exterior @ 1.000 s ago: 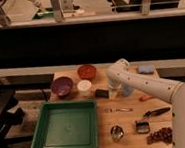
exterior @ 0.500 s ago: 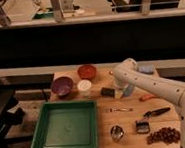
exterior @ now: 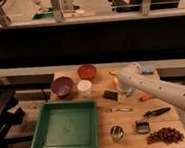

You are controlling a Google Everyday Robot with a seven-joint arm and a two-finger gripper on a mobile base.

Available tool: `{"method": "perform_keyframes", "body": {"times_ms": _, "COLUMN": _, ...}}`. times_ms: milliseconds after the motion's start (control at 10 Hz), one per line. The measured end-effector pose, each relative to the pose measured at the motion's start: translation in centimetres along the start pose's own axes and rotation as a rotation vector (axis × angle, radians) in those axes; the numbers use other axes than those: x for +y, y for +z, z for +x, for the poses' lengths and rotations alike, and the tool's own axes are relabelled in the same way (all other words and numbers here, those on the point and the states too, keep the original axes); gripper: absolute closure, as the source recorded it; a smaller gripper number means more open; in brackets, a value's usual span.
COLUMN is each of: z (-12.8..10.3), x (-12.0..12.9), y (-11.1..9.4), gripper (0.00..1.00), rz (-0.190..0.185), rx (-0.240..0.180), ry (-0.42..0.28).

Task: Wipe table surface with eraser

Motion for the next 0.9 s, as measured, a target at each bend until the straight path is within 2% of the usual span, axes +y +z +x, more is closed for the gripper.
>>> {"method": "perform_keyframes", "body": {"times_ms": 500, "z": -3.5, "x": 0.9, "y": -0.1, "gripper": 1.00, "rz": -0.017, "rx": -0.049, "ry": -0.044}}
{"method": "perform_keyframes", "body": {"times_ms": 900, "z": -4.0, "x": 1.1, "y": 0.3, "gripper": 1.00, "rz": -0.032, "rx": -0.050, "ry": -0.049}}
